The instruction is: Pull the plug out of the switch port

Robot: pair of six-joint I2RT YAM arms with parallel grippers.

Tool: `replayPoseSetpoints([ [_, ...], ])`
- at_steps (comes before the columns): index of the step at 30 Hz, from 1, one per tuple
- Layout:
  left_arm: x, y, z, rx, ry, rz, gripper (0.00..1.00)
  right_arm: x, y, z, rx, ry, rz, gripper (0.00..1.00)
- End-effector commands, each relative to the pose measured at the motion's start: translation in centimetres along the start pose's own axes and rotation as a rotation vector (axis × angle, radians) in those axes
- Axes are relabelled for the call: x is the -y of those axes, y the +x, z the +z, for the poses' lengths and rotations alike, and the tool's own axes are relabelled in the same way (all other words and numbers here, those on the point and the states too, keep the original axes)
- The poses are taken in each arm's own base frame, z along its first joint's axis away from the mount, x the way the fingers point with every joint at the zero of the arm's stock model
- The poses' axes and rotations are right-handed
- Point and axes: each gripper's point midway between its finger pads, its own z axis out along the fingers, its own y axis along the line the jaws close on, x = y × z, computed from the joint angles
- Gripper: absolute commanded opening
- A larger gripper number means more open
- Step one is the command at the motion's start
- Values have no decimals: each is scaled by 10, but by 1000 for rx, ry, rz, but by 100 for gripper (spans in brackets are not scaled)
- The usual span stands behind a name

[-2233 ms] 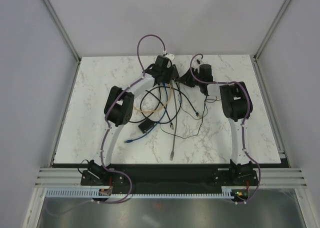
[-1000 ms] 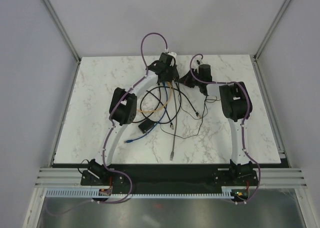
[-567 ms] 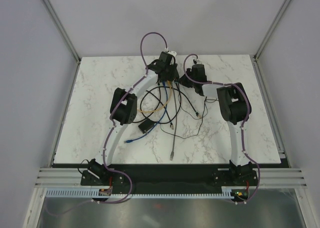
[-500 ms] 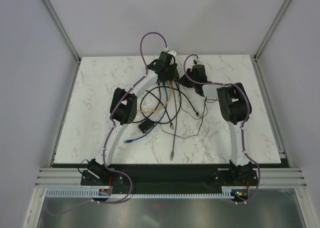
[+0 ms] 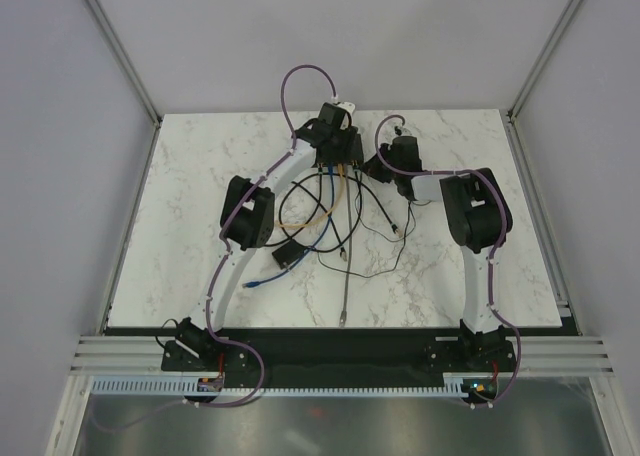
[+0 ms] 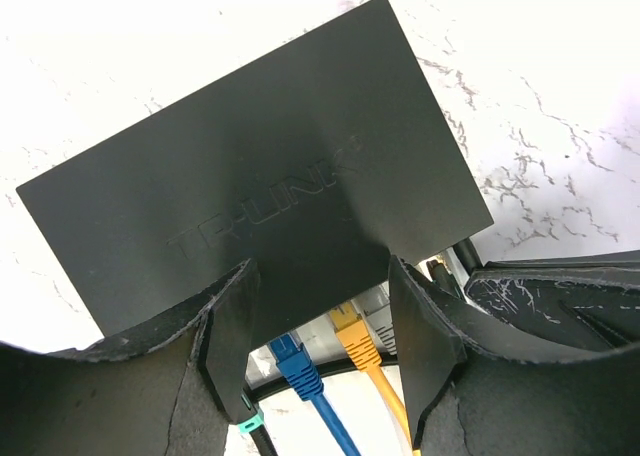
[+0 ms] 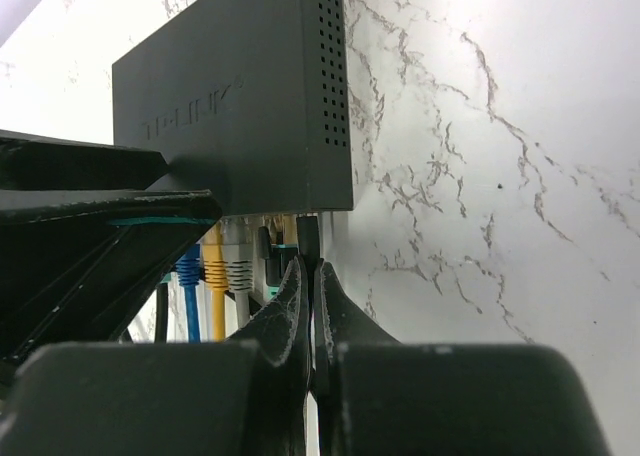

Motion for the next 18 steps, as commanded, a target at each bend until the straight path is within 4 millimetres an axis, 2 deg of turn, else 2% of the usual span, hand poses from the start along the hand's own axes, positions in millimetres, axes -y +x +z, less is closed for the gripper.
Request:
replayPoseSetpoints([
  [1,1,25,10,-75,17,-37,62,17,2,-8,-26,92,-47,0],
  [4,5,24,8,-71,31,-32,59,14,9,0,-50,54,-24,0],
  [6,3,8,-1,-27,18,-1,60,15,11,3,-54,49,-22,0],
  [7,3,18,0,-41,8,24,63,13,7,4,-47,45,-29,0],
  [8,-1,5,-9,-6,-22,72,65,15,8,5,-53,51,-38,0],
  [10,0,9,-9,5,-51,133,69,13,2,6,-48,50,-43,0],
  [11,-7,8,-10,7,-97,189,69,13,2,7,-48,50,-44,0],
  [13,-4,10,-9,4,-112,235,70,13,-2,6,-43,41,-41,0],
  [18,-2,16,-10,-10,-141,306,70,14,-1,10,-58,31,-37,0],
])
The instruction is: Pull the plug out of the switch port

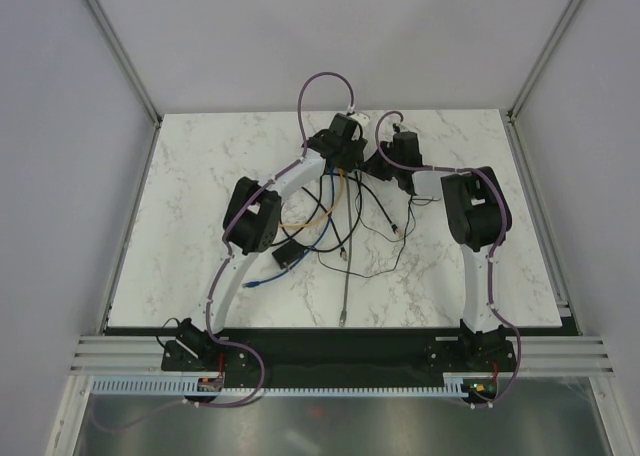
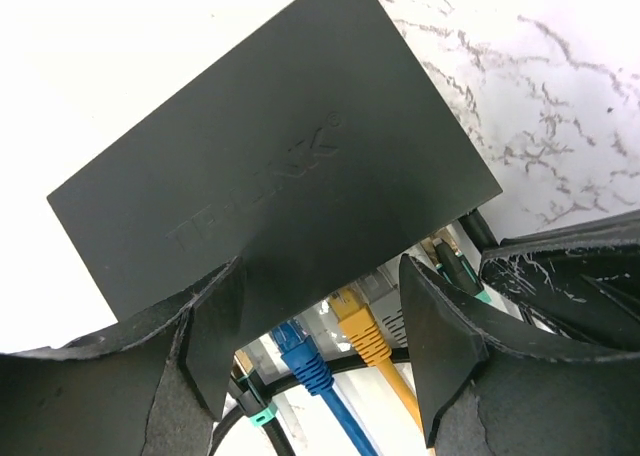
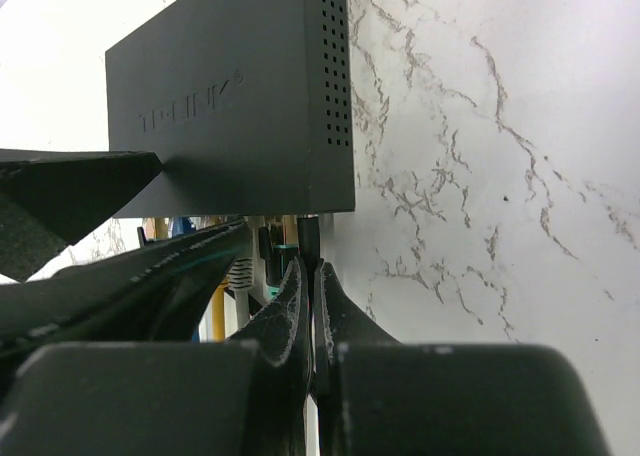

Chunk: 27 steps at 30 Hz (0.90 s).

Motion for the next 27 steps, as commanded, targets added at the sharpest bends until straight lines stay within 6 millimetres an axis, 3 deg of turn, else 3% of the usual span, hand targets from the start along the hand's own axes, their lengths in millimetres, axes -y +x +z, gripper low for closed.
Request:
replayPoseSetpoints([
  [1,-8,8,-9,-40,-49,112,70,12,0,9,-11,24,-17,0],
  [13,-16,11,11,-73,-150,90,79,9,13,4,-3,69,-6,0],
  [22,-18,9,14,-74,-138,44,79,10,24,-11,65,312,-177,0],
  [27,-19,7,13,-70,-129,31,79,0,32,-10,16,184,-112,0],
])
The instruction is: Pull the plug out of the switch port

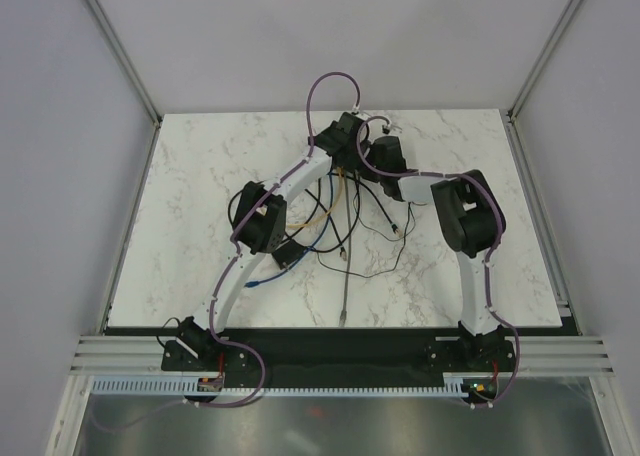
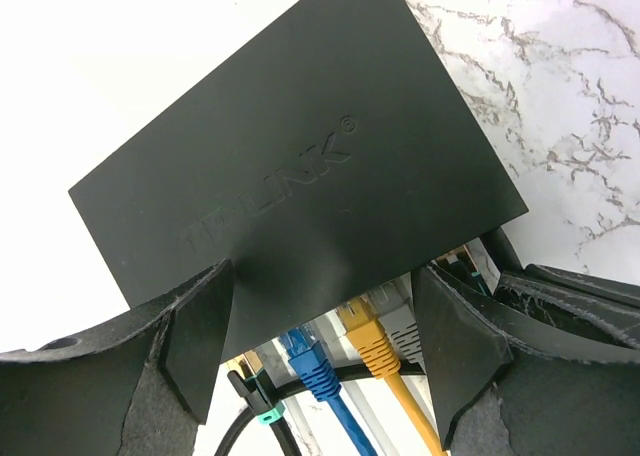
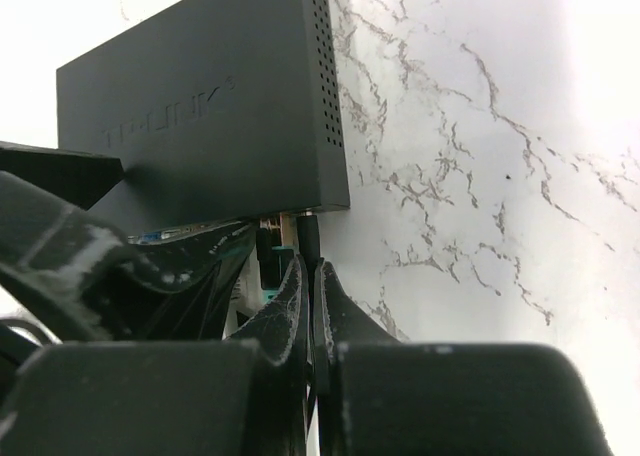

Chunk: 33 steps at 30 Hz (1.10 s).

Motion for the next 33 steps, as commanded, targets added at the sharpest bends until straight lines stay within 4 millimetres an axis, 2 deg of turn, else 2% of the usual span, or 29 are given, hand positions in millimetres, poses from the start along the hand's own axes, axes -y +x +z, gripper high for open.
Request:
replayPoseSetpoints([
  [1,-8,3,10,-5,-15,-45,79,-8,23,-17,-129,-108,41,0],
  [3,-8,2,10,-1,-12,-46,78,-6,24,-21,-142,-153,88,0],
  [4,-7,3,11,-2,-8,-46,78,-19,15,-26,-130,-231,123,0],
  [5,-7,2,10,0,-7,-46,78,-12,17,-29,-134,-247,161,0],
  [7,-6,2,10,1,2,-46,78,-19,7,-34,-115,-317,202,0],
  [14,0,-1,8,6,35,-52,77,-3,8,-35,-101,-257,205,0],
  [17,4,-2,3,6,66,-72,76,-2,-9,-43,-41,-241,156,0],
  [18,0,-15,-7,38,63,-101,75,-3,-13,-46,-26,-245,131,0],
  [19,-3,-19,-12,51,51,-115,75,-8,-21,-52,-7,-255,117,0],
  [20,-3,-3,-10,20,48,-109,75,-9,-23,-55,-3,-257,109,0],
  [21,-7,-7,-16,43,37,-117,75,-11,-27,-59,3,-263,102,0],
  [22,-16,-40,-36,153,40,-185,75,-16,-37,-68,24,-269,85,0],
  [23,-17,-19,-35,130,40,-193,75,-16,-40,-73,30,-265,79,0],
  [24,-18,-22,-41,158,45,-215,75,-23,-54,-85,65,-278,64,0],
  [25,-30,-49,-61,257,39,-248,75,-22,-59,-91,79,-264,43,0],
  [26,-31,-31,-59,235,33,-250,75,-21,-62,-98,90,-256,28,0],
  [27,-35,-32,-63,248,22,-259,75,-28,-79,-113,132,-266,17,0],
  [28,-41,-39,-71,277,14,-268,75,-24,-82,-119,136,-239,-9,0],
  [30,-47,-34,-71,284,-3,-280,75,-29,-98,-138,172,-233,-34,0],
  [31,-50,-35,-72,287,-8,-287,75,-27,-96,-142,155,-220,-52,0],
  [33,-53,-35,-70,291,-1,-300,75,-38,-98,-146,127,-260,-112,0],
])
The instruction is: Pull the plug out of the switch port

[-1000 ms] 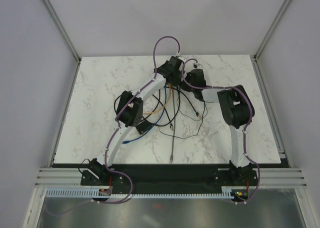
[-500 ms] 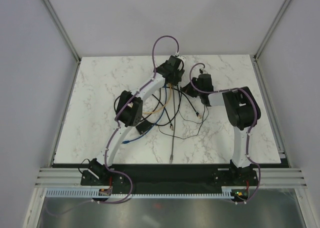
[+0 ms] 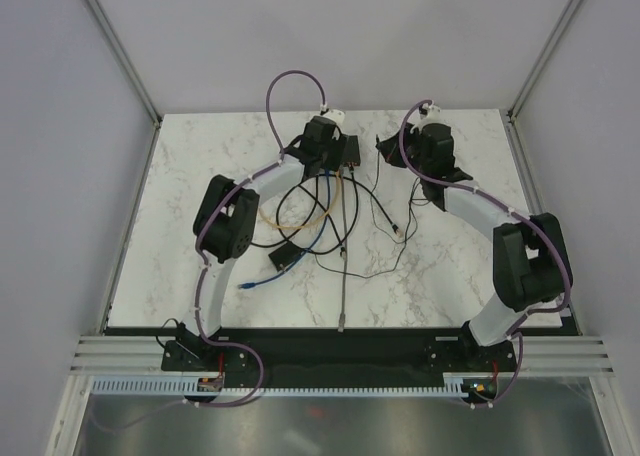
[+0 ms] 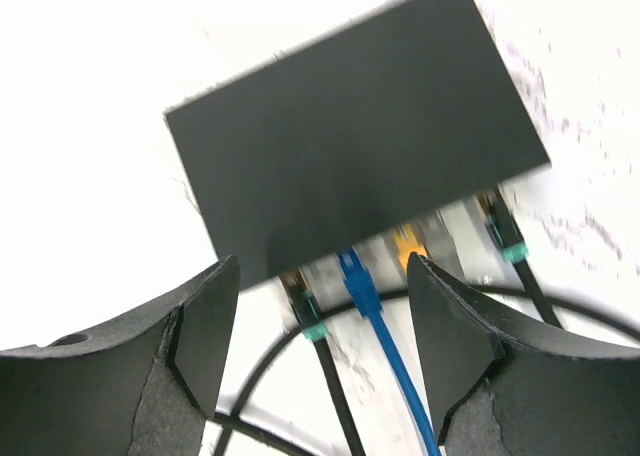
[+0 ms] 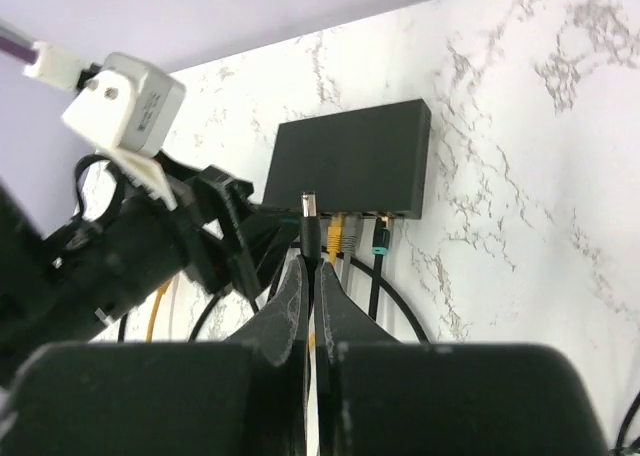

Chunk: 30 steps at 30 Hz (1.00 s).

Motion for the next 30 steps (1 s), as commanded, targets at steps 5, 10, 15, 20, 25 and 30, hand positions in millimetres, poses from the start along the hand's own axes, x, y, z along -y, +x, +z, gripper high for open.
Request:
replayPoseSetpoints([
  [5,-16,-61,-12,178,4,-163,75,-34,20,-5,-174,-172,-78,0],
  [10,-46,-63,-21,197,-59,-276,75,-86,68,-25,-286,-278,-63,0],
  [15,-79,-50,-28,190,-68,-385,75,-117,122,-47,-382,-312,-85,0],
  [20,-121,-33,-37,193,-60,-491,74,-129,177,-55,-489,-304,-161,0],
  [25,-136,-32,-38,198,-71,-503,73,-135,214,-53,-573,-314,-203,0],
  [30,-135,-38,-38,216,-55,-502,73,-130,253,-54,-658,-301,-226,3],
])
